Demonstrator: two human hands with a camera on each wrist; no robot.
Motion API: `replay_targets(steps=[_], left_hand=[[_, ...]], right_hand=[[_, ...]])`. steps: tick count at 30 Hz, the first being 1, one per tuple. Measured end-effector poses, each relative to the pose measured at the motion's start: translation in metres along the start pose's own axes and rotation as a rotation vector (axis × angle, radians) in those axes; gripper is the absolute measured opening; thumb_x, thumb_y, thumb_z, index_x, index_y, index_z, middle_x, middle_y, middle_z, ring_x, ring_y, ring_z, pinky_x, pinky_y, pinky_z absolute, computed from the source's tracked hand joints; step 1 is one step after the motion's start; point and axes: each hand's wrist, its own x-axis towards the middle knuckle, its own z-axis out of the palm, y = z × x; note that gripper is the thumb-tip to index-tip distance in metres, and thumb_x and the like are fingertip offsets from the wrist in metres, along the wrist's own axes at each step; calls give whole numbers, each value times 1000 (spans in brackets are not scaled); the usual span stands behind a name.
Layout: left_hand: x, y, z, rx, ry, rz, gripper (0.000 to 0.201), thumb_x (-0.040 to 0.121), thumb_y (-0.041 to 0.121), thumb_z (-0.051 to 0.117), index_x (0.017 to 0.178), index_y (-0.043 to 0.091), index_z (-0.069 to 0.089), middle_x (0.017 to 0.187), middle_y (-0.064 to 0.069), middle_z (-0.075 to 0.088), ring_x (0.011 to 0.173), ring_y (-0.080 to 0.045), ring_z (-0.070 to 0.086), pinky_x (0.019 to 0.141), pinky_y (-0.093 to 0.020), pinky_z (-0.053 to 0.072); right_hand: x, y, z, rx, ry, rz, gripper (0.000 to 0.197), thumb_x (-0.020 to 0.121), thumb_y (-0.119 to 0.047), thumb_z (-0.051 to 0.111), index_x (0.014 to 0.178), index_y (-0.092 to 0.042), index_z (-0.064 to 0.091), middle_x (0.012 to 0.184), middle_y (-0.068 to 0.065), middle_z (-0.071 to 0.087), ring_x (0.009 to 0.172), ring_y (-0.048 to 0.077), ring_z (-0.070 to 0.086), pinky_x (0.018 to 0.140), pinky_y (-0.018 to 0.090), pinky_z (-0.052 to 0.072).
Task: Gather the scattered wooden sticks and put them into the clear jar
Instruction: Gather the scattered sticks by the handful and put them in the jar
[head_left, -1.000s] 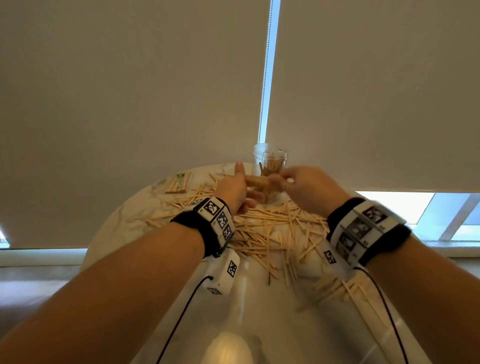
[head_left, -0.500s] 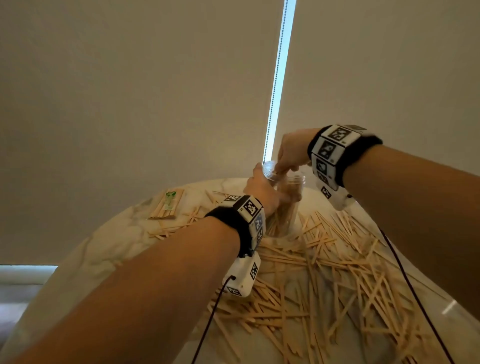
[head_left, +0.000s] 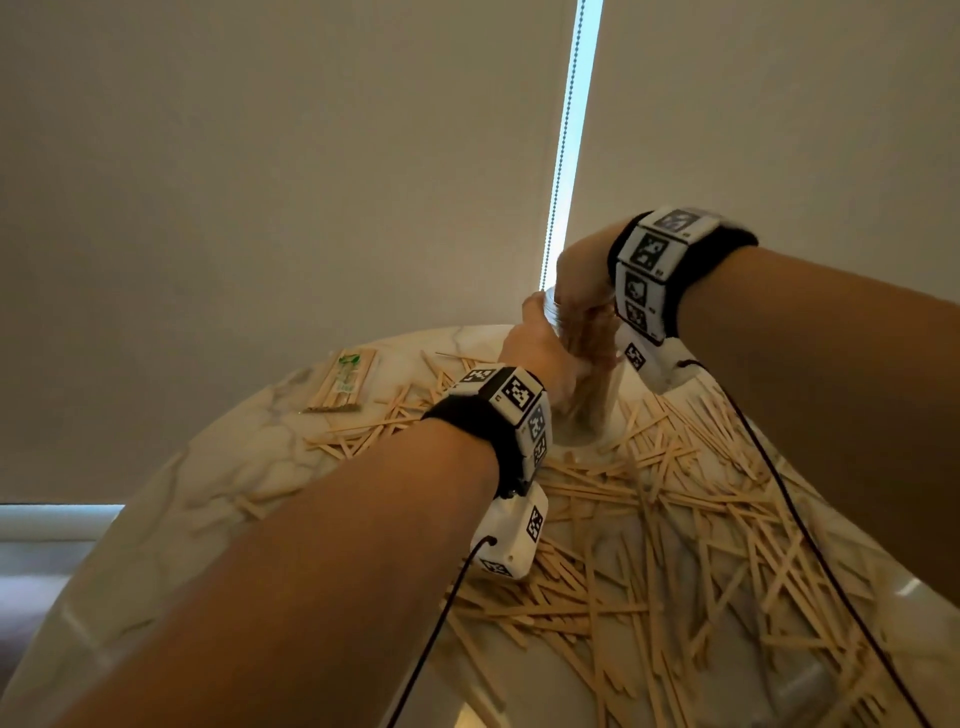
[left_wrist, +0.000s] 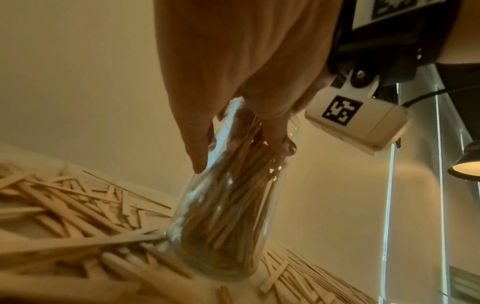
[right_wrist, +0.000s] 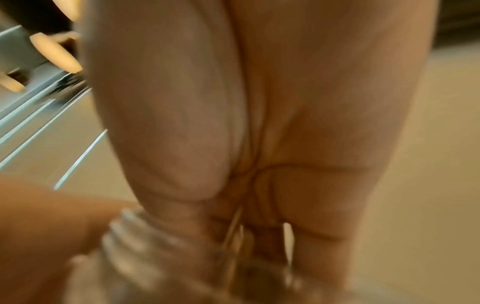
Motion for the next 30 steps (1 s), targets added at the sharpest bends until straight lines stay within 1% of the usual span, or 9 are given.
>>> replay_targets(steps=[2,5,10,14,17,19,22,26,30], left_hand=[[-1,-1,0,-1,15,5,92,84,19,77,155,25,19,118,-1,57,104,-23,59,92,-33,50],[-1,-2,-1,-1,3,-16,97,81,25,79,156,27,18,119,4,56,104,-21,58,91,-32,50],[-29,11,-24,156,-94,-111,116,78,48,81,159,12,6,156,-16,37,136,-32,46,104,-40,42],[-85,13,-58,280,-136,-52,74,78,53,78,136,12,57,129,-6,64,115,-22,60,102,-37,47],[-136,3,-82,271,-212,-43,32,84,44,76,102,17,72,93,-1,73,83,-14,65,81,-33,56],[-171,-7,-98,272,-284,-66,24,83,40,78,96,20,74,86,-2,74,73,-12,64,72,-29,56],[-220,-21,-117,255,-464,-84,20,80,38,82,93,24,77,88,-1,74,76,-11,62,71,-26,54],[-272,-32,-140,396,-637,-114,26,75,43,84,96,30,75,76,17,69,76,-6,60,66,-22,50],[-303,-40,-160,645,-731,-145,35,74,44,85,104,34,69,95,10,70,86,-10,65,68,-22,55]], right_hand=[[-5,2,4,6,3,-8,22,98,-22,59,112,-7,66,75,4,56,64,15,51,60,24,43],[-20,13,7,95,57,-28,36,98,-38,54,113,-10,69,104,6,70,95,21,66,89,33,51],[-62,39,5,423,268,-27,27,95,-29,62,109,-9,74,100,3,75,91,19,71,90,37,56],[-117,47,16,574,392,12,23,94,-32,66,102,-12,74,87,-1,71,80,15,66,73,30,51],[-170,44,37,641,330,3,26,94,-37,65,94,-12,72,83,-1,71,74,11,66,62,25,45],[-206,40,59,653,251,6,28,94,-38,65,91,-12,72,81,0,72,71,11,66,64,26,46],[-255,33,96,601,118,30,32,91,-43,67,85,-12,74,74,-1,74,66,12,67,71,27,50],[-307,30,144,521,-48,107,45,89,-54,65,79,-11,74,68,-1,74,65,16,71,78,31,57],[-347,37,172,467,-126,202,54,85,-61,66,71,-9,70,57,-1,69,49,16,62,74,32,58]])
